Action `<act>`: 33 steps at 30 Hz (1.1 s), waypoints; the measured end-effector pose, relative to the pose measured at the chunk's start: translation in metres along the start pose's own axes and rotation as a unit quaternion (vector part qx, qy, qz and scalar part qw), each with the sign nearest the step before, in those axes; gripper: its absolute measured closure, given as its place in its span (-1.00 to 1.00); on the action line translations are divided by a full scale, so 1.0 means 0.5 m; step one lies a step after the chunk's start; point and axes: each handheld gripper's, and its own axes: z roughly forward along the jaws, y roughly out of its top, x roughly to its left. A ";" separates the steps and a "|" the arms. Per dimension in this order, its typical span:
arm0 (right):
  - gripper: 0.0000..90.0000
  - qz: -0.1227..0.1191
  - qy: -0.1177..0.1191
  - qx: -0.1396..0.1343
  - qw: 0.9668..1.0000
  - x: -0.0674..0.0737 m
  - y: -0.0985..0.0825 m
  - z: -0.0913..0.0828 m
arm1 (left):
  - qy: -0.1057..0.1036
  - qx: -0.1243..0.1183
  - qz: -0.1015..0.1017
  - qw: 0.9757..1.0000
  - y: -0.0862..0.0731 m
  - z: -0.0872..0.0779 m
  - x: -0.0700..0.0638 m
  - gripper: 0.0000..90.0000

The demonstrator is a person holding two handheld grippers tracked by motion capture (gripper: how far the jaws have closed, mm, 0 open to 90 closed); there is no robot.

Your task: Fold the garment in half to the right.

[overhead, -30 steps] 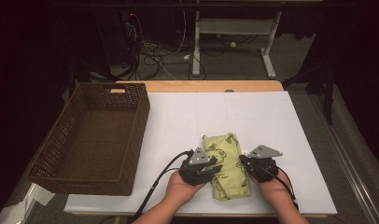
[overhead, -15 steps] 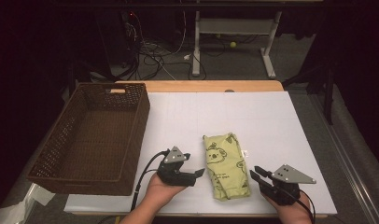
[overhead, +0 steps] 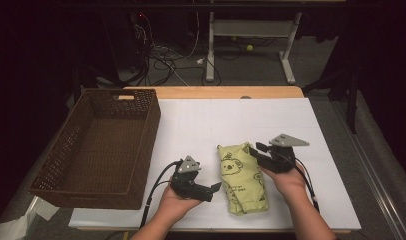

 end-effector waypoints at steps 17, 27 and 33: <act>0.22 -0.029 -0.056 0.028 0.998 -0.028 -0.010 0.017 | 0.011 0.018 0.009 1.000 -0.007 -0.007 0.007 -1.00; -0.60 -0.032 -0.048 0.005 0.998 -0.005 -0.136 -0.135 | -0.004 0.032 0.008 0.999 -0.011 0.001 0.012 -1.00; -0.94 -0.011 -0.041 0.013 0.999 0.004 -0.188 -0.162 | 0.002 0.032 0.001 0.999 -0.013 0.000 0.013 -1.00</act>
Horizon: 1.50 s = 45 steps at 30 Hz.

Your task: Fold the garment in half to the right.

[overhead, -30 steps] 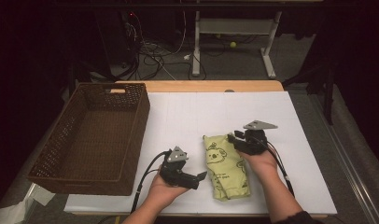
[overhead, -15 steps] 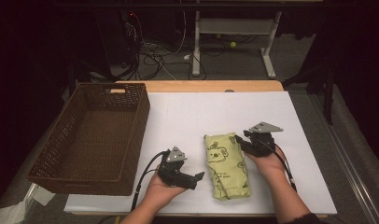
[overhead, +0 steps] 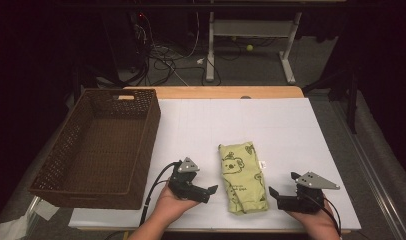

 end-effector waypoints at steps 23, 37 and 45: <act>-0.33 -0.072 0.095 0.036 0.992 0.109 -0.022 -0.027 | -0.094 0.069 0.086 0.989 -0.016 0.045 -0.116 -0.43; 0.01 -0.088 0.093 0.066 0.990 0.109 -0.030 -0.013 | -0.089 0.073 0.123 0.986 -0.024 0.052 -0.143 0.23; 0.01 -0.083 0.093 0.070 0.990 0.099 -0.030 -0.020 | -0.091 0.074 0.131 0.984 -0.027 0.051 -0.155 0.06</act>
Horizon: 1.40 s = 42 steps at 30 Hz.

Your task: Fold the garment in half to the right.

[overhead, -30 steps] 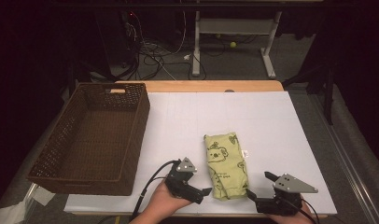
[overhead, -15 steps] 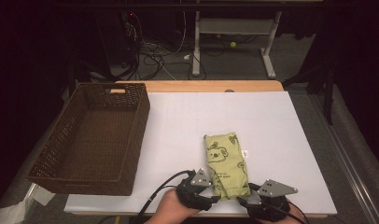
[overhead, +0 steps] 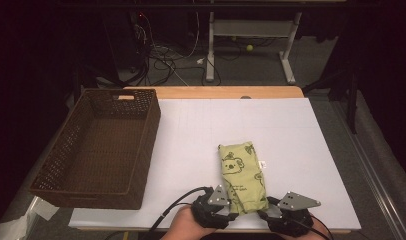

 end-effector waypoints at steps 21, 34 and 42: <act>0.44 -0.015 0.005 -0.002 1.000 0.008 0.005 0.003 | 0.030 -0.002 0.000 1.000 0.005 0.004 -0.007 0.64; 0.47 -0.023 0.025 -0.006 0.999 0.029 0.015 0.012 | 0.028 0.001 -0.014 1.000 -0.007 -0.024 0.018 0.65; 0.47 -0.041 0.042 -0.011 0.998 0.055 0.031 0.027 | 0.043 -0.004 -0.033 0.999 -0.025 -0.052 0.037 0.65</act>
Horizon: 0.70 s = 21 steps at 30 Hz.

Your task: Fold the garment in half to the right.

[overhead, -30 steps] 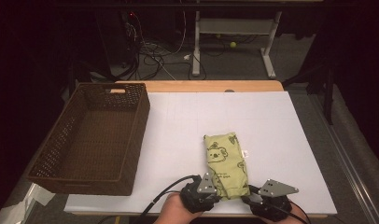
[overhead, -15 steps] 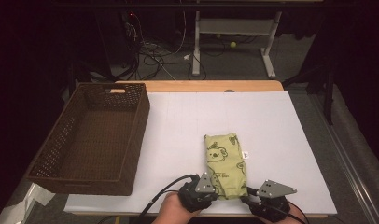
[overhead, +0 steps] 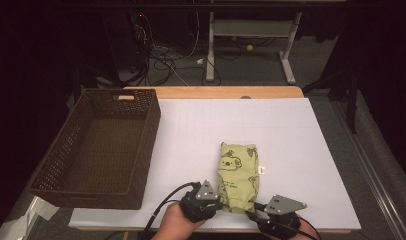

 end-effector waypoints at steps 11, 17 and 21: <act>0.41 -0.027 0.031 -0.002 0.999 0.029 0.033 0.039 | 0.018 -0.011 -0.044 0.999 -0.032 -0.030 0.034 0.60; 0.12 -0.023 0.044 -0.012 0.999 0.021 0.034 0.030 | 0.037 -0.030 -0.066 0.997 -0.042 -0.052 0.039 0.17; -0.13 -0.009 0.031 -0.039 0.999 0.003 0.026 0.005 | 0.067 -0.033 -0.076 0.994 -0.048 -0.063 0.045 -0.12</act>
